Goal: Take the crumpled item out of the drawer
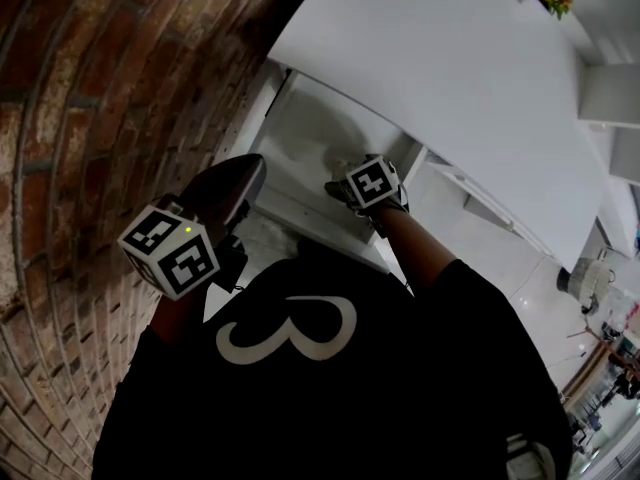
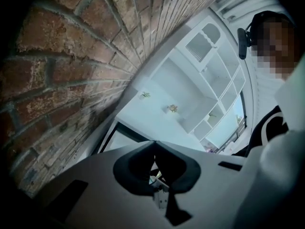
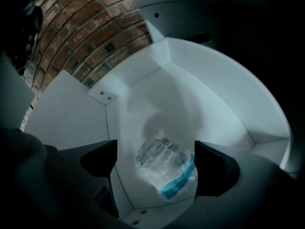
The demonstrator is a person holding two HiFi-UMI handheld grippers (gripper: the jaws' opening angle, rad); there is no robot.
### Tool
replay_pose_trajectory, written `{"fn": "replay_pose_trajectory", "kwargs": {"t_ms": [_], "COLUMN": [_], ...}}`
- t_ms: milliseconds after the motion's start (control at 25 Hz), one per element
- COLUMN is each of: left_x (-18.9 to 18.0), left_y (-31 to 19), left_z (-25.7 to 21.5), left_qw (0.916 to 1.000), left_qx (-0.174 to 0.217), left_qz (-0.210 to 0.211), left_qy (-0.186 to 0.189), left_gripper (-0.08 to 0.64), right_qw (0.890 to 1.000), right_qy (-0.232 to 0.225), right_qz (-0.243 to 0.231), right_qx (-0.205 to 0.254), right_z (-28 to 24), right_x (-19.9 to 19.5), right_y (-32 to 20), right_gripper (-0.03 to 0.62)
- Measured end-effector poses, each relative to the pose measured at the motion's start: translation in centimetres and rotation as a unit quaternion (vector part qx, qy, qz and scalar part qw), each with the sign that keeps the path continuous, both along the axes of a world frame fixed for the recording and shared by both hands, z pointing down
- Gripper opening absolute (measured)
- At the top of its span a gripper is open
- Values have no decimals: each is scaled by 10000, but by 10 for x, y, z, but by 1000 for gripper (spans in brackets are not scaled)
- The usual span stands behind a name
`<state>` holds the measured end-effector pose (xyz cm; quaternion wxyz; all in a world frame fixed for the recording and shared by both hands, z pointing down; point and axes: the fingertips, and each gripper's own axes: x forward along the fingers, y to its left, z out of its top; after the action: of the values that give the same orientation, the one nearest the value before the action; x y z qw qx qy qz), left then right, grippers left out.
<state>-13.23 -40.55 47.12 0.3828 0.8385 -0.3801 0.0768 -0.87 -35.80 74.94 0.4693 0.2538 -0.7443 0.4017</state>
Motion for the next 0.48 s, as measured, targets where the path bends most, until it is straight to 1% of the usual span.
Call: {"fn": "replay_pose_trajectory", "kwargs": {"t_ms": [80, 200, 240, 280, 400, 480], "left_x": [3, 6, 6, 6, 4, 3], "left_y": [-4, -8, -7, -7, -5, -4], "left_z": [0, 0, 0, 0, 4, 7], "left_qw": [10000, 10000, 10000, 10000, 10000, 9999], "left_qx": [-8, 13, 9, -3, -47, -86], "left_qz": [8, 24, 30, 38, 57, 56], "left_qy": [2, 19, 18, 12, 8, -5], "left_gripper": [3, 3, 3, 3, 3, 3], "right_qw": [9997, 9935, 9912, 9901, 9906, 9892], "right_qy": [167, 1017, 1193, 1261, 1167, 1252], "right_qz": [-122, -422, -510, -584, -716, -758], "right_qx": [-162, -274, -252, -208, -56, 25], "right_z": [6, 16, 19, 21, 32, 36], "right_x": [0, 25, 29, 29, 20, 21], "right_y": [6, 13, 13, 13, 13, 11], "right_gripper": [491, 486, 480, 472, 455, 432]}}
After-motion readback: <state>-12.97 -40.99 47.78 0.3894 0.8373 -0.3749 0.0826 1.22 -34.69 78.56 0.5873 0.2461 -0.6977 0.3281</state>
